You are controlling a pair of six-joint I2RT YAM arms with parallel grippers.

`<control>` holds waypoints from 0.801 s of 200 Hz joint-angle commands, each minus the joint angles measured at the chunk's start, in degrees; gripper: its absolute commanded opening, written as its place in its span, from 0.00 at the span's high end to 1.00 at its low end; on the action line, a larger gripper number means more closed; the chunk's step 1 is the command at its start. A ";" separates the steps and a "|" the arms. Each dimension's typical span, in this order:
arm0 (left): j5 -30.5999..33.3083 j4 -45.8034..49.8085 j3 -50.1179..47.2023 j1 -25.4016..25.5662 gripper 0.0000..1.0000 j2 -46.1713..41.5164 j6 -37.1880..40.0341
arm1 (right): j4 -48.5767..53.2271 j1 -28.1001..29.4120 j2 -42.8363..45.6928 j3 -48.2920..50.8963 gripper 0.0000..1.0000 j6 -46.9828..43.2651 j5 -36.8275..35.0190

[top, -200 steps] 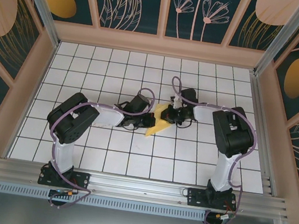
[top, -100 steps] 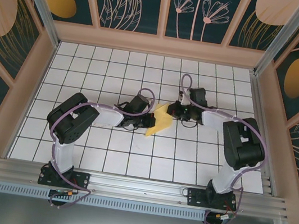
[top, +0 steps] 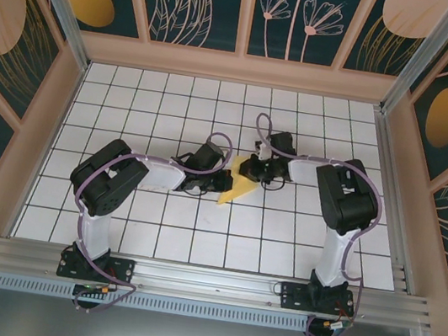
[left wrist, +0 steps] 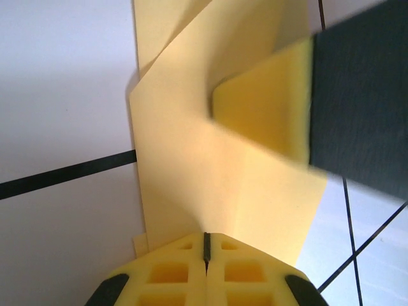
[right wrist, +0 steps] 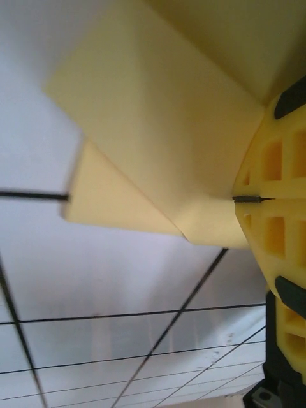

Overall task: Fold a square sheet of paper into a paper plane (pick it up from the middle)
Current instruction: Fourth fold the wing at the center of the table.

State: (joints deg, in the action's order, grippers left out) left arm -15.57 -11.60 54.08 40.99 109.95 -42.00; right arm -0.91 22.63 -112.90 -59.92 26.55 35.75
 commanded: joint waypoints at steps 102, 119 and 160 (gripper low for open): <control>6.82 14.32 -1.61 -0.10 1.00 3.78 5.79 | -1.59 -2.44 7.97 0.69 0.97 2.35 -3.10; 7.30 14.47 -1.22 -0.13 1.00 3.68 7.13 | -2.15 -0.03 7.18 1.97 0.97 2.63 -2.39; 7.66 14.50 -1.19 -0.24 1.00 3.51 7.90 | -3.85 0.12 2.68 1.55 0.98 3.36 -1.53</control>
State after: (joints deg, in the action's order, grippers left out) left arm -14.37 -9.17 55.46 41.39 109.93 -36.36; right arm -2.31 23.97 -107.44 -58.37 29.12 33.08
